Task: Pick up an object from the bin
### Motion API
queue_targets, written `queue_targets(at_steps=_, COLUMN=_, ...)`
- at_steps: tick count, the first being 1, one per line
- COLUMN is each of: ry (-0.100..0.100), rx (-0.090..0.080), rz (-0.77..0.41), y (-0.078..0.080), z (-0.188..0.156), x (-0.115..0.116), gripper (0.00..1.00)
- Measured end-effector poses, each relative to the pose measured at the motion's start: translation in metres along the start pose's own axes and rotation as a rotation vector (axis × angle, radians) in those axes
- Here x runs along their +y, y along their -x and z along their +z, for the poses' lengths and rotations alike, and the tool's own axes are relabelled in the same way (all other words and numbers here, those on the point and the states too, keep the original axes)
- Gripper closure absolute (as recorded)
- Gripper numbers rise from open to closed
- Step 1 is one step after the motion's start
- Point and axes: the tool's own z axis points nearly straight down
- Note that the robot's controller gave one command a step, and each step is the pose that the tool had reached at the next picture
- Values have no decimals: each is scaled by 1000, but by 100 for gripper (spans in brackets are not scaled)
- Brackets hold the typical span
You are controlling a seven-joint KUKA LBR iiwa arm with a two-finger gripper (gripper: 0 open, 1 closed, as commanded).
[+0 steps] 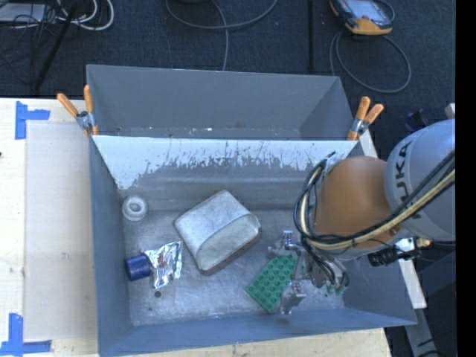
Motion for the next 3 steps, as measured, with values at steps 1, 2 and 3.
queue_targets(at_steps=1, ry=-1, rx=-21, rz=-367, y=9, z=42, x=-11, gripper=0)
queue_targets(at_steps=2, ry=-1, rx=-21, rz=-363, y=9, z=41, x=-12, gripper=100)
queue_targets(at_steps=3, ry=-3, rx=-17, rz=-381, y=25, z=-97, x=-10, gripper=100)
